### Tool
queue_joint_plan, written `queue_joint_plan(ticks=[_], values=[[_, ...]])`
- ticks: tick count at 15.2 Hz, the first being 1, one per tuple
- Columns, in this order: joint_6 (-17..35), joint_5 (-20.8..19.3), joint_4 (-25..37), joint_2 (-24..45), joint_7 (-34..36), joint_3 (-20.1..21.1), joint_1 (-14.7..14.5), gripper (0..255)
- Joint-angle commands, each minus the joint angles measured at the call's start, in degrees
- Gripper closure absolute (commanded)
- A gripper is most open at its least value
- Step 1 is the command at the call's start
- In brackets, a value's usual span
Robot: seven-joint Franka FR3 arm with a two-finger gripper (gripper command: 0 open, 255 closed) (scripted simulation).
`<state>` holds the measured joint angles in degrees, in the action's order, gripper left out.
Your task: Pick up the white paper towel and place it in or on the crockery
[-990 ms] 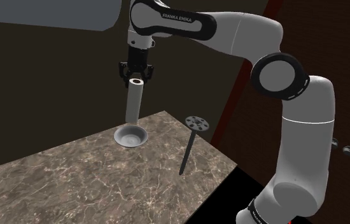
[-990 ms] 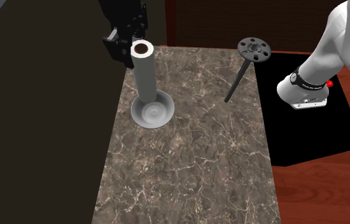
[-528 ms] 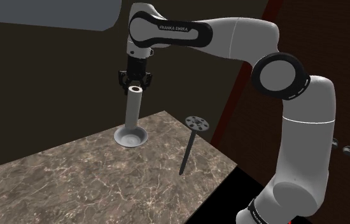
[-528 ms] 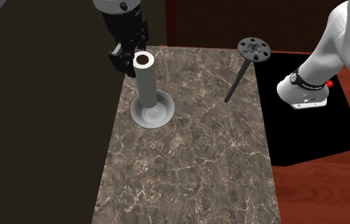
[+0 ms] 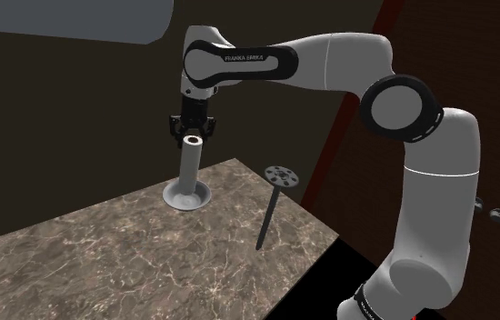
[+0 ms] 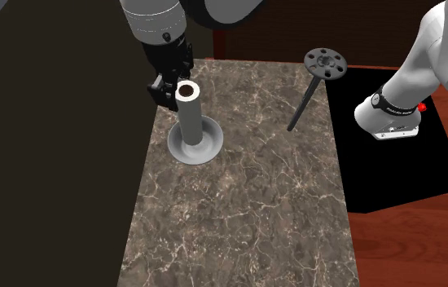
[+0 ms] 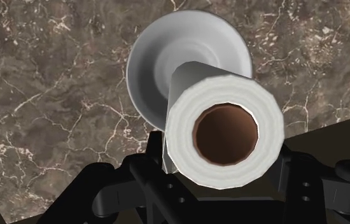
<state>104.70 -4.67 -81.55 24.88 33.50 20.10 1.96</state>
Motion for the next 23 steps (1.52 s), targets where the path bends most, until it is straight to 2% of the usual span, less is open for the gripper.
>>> queue_joint_plan(ticks=[1, 8, 9, 14, 18, 23], values=[[0.76, 0.0, -0.74, -0.02, -0.06, -0.03, 0.1, 255], [0.75, -0.01, -0.73, -0.01, -0.06, -0.03, 0.09, 255], [0.75, -0.01, -0.73, -0.01, -0.06, -0.03, 0.09, 0], [0.75, -0.01, -0.73, -0.01, -0.06, -0.03, 0.09, 0], [-6.56, 0.08, 6.62, 0.0, -0.23, 0.07, -0.24, 0], [-6.56, 0.08, 6.62, 0.0, -0.23, 0.07, -0.24, 0]])
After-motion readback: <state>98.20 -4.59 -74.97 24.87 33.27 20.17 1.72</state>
